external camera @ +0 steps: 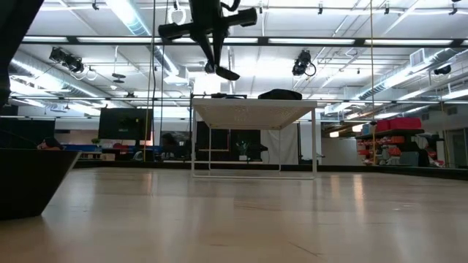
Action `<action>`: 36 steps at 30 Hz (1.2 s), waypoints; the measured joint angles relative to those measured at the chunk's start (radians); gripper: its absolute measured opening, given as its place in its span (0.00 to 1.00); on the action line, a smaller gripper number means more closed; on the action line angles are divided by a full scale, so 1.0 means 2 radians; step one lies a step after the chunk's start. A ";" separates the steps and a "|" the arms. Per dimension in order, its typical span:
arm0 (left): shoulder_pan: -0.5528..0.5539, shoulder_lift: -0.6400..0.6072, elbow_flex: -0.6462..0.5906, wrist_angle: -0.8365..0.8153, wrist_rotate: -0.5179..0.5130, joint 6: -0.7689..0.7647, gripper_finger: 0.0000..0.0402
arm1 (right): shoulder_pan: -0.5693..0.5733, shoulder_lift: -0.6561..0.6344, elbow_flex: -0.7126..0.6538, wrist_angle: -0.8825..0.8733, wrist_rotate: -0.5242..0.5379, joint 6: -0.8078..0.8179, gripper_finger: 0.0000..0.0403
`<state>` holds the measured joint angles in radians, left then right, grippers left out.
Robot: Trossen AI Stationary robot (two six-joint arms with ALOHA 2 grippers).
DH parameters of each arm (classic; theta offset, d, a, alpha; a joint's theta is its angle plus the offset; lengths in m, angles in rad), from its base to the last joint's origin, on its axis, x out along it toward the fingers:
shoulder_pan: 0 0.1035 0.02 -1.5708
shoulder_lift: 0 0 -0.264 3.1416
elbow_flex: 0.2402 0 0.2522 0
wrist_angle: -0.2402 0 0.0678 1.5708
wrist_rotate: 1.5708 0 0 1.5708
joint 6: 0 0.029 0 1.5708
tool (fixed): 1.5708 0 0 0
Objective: Pick & Place Mini shaped plates
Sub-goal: Stack the drop-shaped plate on top of the drop-shaped plate on the shelf
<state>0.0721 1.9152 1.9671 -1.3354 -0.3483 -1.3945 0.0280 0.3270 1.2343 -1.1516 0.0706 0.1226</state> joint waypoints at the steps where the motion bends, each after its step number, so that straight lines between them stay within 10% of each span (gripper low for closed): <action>1: 0.005 0.000 0.000 0.000 -0.003 0.006 0.02 | 0.000 0.000 0.000 0.000 0.000 0.000 0.05; 36: 0.058 0.000 -0.071 0.136 0.028 0.036 0.07 | 0.000 0.000 0.000 0.000 0.000 0.000 0.05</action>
<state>0.1871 1.9152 1.8248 -1.0641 -0.2926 -1.3224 0.0279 0.3267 1.2343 -1.1518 0.0708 0.1226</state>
